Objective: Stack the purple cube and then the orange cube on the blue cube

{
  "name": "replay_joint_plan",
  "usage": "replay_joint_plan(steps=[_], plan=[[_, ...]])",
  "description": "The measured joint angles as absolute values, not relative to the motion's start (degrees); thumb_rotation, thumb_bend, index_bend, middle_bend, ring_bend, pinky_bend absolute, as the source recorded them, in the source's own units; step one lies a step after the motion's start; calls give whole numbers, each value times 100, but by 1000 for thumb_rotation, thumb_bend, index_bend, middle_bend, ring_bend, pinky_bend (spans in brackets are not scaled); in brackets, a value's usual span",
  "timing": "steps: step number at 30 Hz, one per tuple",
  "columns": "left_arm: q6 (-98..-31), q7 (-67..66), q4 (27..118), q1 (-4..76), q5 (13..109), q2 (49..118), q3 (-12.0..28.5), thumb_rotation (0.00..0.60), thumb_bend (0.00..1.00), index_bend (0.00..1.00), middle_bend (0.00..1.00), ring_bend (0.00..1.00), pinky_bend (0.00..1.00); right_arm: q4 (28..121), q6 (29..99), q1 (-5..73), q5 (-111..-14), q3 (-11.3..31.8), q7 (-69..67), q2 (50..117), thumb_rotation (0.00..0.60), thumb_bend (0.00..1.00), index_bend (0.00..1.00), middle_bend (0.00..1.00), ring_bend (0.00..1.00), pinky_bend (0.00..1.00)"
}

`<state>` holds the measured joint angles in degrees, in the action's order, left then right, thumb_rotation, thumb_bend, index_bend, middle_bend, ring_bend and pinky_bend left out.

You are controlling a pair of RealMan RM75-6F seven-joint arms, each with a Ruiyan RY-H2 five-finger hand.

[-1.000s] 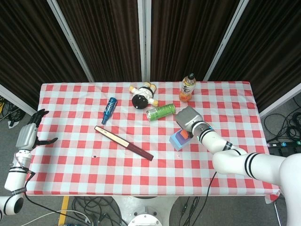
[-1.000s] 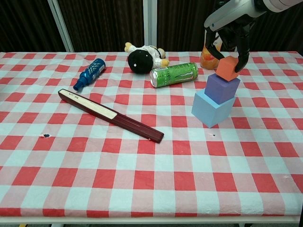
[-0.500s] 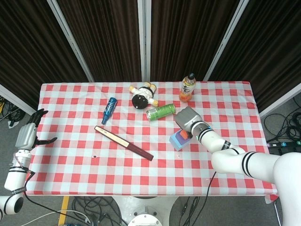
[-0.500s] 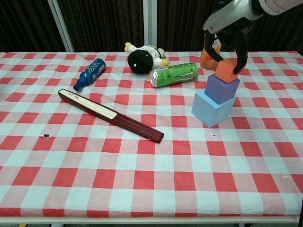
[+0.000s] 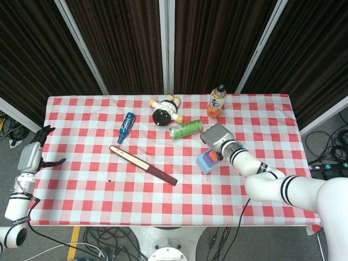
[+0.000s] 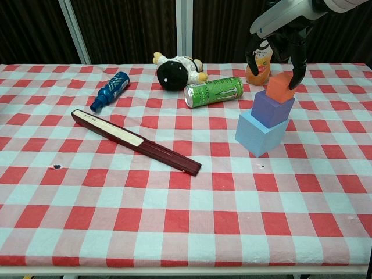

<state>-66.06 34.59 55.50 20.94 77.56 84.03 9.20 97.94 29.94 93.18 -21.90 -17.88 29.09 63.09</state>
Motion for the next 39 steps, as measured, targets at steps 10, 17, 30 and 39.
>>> replay_joint_plan(steps=[10, 17, 30, 39], plan=[[-6656, 3308, 5747, 2075, 7780, 8316, 904, 600, 0, 179, 172, 81, 205, 10803, 3490, 8880, -2877, -1563, 2380, 5005, 600, 2, 319, 1000, 940, 913], [-6684, 3056, 5998, 2074, 7793, 8241, 889, 600, 1, 179, 172, 81, 205, 11388, 4906, 7625, -3882, -1267, 1526, 4055, 600, 95, 373, 692, 614, 741], [-6730, 2379, 6466, 2126, 7817, 8140, 863, 600, 0, 179, 172, 81, 205, 9798, 8244, 4334, -5215, -1121, 1652, 5865, 600, 139, 33, 13, 13, 224], [-6840, 2074, 6242, 2158, 7901, 8277, 817, 600, 1, 179, 172, 81, 205, 8307, 8106, 3449, -5782, -797, 1459, 7242, 600, 139, 30, 0, 0, 199]])
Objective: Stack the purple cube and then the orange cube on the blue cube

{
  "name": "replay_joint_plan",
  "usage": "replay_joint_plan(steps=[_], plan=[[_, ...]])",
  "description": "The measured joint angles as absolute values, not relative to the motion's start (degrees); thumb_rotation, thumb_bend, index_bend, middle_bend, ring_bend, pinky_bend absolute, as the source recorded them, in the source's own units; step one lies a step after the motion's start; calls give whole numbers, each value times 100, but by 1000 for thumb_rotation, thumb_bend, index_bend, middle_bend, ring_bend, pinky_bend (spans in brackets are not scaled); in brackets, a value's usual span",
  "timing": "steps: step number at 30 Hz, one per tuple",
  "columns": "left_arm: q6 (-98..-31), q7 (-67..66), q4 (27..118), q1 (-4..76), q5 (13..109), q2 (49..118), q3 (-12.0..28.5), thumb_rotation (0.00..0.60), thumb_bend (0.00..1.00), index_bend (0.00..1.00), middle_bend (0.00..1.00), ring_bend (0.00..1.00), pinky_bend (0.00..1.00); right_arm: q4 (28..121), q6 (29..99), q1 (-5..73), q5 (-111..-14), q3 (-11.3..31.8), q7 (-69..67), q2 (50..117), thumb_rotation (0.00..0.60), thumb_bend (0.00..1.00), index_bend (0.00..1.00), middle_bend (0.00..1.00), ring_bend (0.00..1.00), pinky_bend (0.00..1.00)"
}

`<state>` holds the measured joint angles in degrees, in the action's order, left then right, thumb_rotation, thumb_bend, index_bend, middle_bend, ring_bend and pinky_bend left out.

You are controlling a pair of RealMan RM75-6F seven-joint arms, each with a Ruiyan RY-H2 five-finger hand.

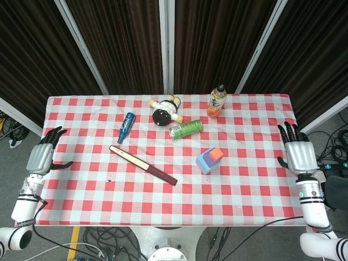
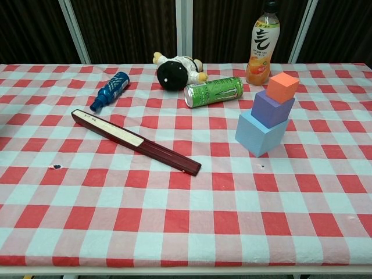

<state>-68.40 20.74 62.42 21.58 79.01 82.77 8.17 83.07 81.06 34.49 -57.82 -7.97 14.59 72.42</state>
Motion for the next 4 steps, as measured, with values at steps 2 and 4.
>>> replay_joint_plan(steps=[2, 4], plan=[[-6918, 1992, 6114, 2167, 7955, 8340, 803, 600, 1, 179, 172, 81, 205, 8123, 8005, 3379, -5950, -693, 1396, 7376, 600, 138, 27, 0, 0, 196], [-6985, 1911, 5991, 2179, 8007, 8390, 791, 600, 1, 179, 172, 81, 205, 8018, 7941, 3335, -6097, -591, 1348, 7448, 600, 137, 26, 0, 0, 194]])
